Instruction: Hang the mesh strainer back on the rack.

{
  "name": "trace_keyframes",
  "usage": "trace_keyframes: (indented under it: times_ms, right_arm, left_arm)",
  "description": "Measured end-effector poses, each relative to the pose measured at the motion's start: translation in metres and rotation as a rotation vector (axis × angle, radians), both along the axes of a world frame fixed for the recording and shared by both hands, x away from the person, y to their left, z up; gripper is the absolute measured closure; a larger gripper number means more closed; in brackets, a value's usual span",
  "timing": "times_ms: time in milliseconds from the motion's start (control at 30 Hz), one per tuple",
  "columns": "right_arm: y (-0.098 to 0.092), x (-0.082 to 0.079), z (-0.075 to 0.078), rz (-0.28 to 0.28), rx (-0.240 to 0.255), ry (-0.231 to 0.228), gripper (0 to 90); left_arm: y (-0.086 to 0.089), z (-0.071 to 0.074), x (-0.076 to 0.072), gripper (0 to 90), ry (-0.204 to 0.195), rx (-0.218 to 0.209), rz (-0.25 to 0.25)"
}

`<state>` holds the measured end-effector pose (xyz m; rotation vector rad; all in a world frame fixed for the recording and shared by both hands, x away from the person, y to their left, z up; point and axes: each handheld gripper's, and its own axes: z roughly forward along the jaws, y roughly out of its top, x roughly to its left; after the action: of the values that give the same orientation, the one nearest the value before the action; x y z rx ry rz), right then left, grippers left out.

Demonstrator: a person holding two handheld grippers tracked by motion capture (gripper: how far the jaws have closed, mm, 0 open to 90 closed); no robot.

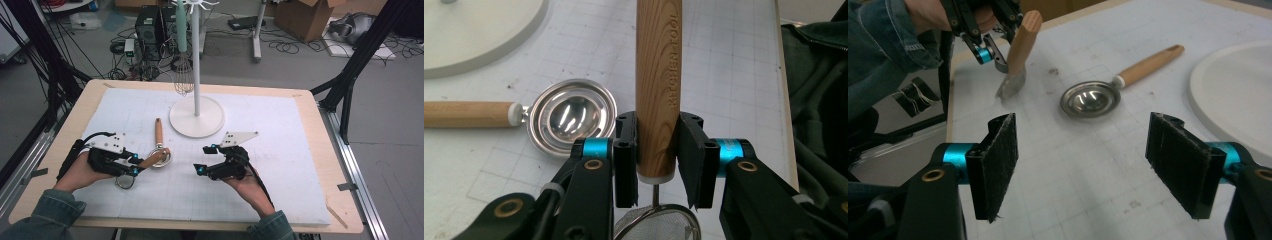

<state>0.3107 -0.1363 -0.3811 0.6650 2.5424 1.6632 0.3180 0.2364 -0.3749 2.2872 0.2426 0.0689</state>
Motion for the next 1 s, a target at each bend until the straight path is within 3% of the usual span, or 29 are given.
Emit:
trace_keyframes:
  times_ms: [600, 1000]
  right_arm:
    - [0.047, -0.001, 0.022, 0.087, 0.007, -0.008, 36.0]
    - [0.071, 0.003, 0.027, 0.104, 0.026, 0.005, 50.6]
  left_arm:
    - [-0.016, 0.007, -0.002, 70.3, -0.008, -0.063, -0.009]
    - [-0.032, 0.01, 0.0, 70.3, -0.008, -0.089, 0.004]
